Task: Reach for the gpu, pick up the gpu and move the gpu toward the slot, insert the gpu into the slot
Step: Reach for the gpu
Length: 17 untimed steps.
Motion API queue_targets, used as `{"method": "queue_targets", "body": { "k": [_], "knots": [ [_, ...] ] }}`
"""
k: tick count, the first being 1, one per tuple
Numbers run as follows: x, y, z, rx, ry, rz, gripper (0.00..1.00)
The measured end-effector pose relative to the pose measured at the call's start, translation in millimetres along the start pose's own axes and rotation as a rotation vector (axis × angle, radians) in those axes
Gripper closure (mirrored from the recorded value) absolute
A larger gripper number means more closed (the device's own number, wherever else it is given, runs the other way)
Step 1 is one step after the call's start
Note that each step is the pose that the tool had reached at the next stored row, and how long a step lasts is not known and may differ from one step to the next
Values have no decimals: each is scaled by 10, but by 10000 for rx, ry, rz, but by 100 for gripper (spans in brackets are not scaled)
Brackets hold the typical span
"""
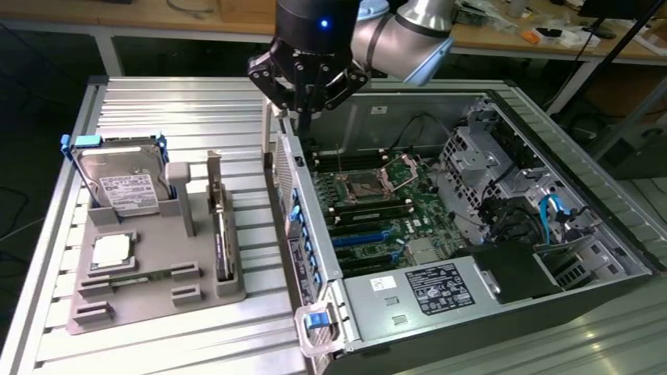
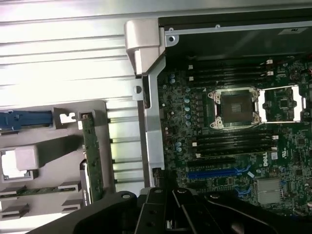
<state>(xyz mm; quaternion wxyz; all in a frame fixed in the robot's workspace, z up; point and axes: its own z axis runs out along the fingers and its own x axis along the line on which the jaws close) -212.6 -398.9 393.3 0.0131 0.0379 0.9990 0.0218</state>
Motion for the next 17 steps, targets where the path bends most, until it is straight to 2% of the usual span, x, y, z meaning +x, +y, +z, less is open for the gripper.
{"method": "queue_targets", "body": {
  "k": [17],
  "knots": [
    [717, -54, -20, -2, 0, -1, 89]
  ]
}}
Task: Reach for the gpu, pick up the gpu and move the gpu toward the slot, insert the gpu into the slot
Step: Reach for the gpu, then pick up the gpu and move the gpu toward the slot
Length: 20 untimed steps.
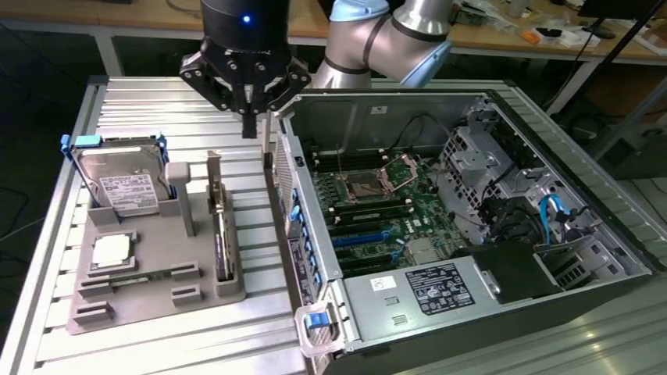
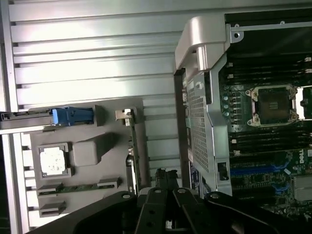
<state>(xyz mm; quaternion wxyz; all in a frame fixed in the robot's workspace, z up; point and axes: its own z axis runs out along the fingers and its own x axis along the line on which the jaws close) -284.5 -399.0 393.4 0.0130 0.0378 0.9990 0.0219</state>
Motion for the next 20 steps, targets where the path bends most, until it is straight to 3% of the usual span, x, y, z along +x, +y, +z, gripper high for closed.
{"method": "queue_targets", "body": {
  "k": [4, 12, 20],
  "knots": [
    [234, -18, -6, 0, 0, -1, 89],
    [537, -40, -14, -1, -1, 2, 89],
    [542, -41, -15, -1, -1, 0, 89]
  ]
}}
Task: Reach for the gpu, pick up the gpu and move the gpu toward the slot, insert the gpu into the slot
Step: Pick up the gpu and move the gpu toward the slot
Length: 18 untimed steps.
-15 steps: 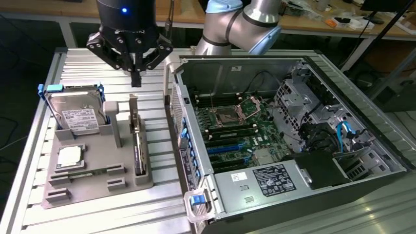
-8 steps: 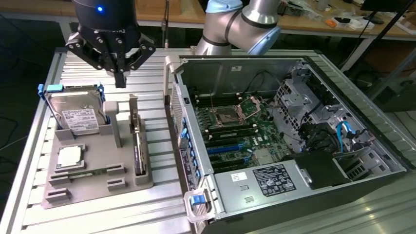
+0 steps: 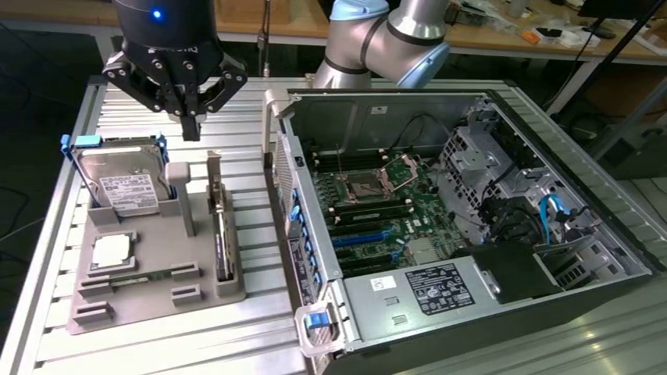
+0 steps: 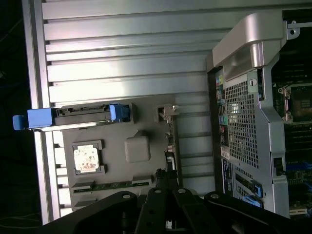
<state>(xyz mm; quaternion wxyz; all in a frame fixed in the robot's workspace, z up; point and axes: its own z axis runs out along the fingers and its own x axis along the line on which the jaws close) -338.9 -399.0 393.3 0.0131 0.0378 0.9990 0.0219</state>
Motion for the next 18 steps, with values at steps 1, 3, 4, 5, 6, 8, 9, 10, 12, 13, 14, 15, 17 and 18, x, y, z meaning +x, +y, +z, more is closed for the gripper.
{"method": "queue_targets", "body": {
  "k": [1, 3, 4, 5, 6, 8, 9, 10, 12, 13, 14, 15, 17, 18],
  "knots": [
    [0, 0, 0, 0, 0, 0, 89],
    [0, 0, 0, 0, 0, 0, 89],
    [0, -4, 0, 1, 1, 0, 89],
    [0, -6, -1, 1, 1, 0, 89],
    [0, -8, -1, 0, 1, 0, 89],
    [-1, -9, 0, 0, 0, 1, 89],
    [-1, -9, 0, 0, 0, 0, 83],
    [-1, -10, 0, 0, 0, 0, 83],
    [-1, -10, 0, 0, 0, 0, 70],
    [-1, -10, -1, 0, 0, 0, 70],
    [-1, -10, 0, 0, 0, 0, 64],
    [-1, -10, 0, 4, 0, 0, 58],
    [0, -11, 11, 59, 38, -115, 52],
    [0, -11, 15, 78, 61, -209, 52]
  ]
}}
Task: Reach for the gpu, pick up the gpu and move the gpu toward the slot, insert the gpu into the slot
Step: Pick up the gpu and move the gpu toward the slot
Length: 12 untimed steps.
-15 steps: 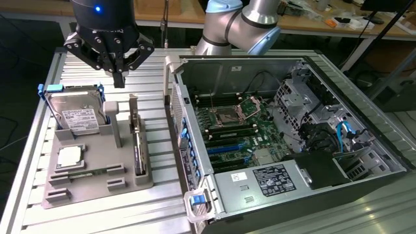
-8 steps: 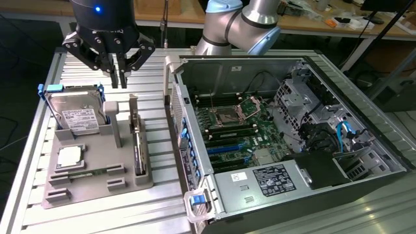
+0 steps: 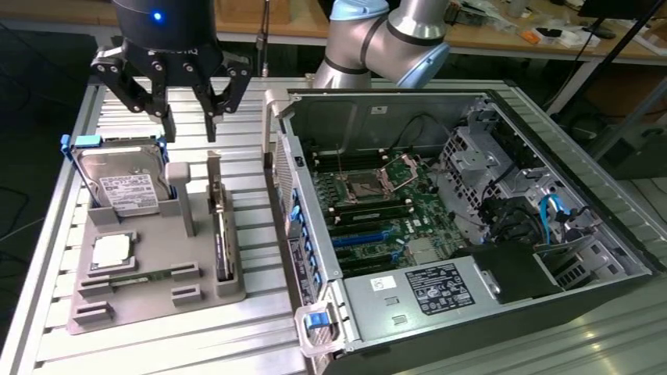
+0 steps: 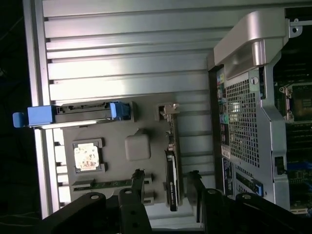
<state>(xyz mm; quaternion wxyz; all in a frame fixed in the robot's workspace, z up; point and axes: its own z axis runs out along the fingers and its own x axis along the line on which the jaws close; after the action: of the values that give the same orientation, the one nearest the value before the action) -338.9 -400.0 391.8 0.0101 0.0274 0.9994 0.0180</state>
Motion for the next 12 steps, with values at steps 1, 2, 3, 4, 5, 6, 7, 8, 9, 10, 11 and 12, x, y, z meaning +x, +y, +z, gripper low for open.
{"method": "queue_targets", "body": {
  "k": [1, 2, 3, 4, 5, 6, 7, 8, 9, 10, 11, 12],
  "knots": [
    [0, 0, 3, 14, 20, -86, 52],
    [1, -1, 8, 31, 39, -181, 52],
    [0, -2, 11, 50, 50, -249, 52],
    [0, -7, 18, 64, 53, -291, 52],
    [-1, -20, 24, 65, 56, -300, 52],
    [-3, -67, 45, 63, 53, -302, 52],
    [-4, -94, 55, 63, 52, -302, 52],
    [-5, -119, 64, 62, 52, -302, 52],
    [-6, -146, 74, 63, 52, -301, 52],
    [-8, -171, 85, 63, 52, -301, 52],
    [-9, -190, 99, 63, 53, -302, 52],
    [-11, -198, 114, 62, 51, -302, 52]
  ]
}}
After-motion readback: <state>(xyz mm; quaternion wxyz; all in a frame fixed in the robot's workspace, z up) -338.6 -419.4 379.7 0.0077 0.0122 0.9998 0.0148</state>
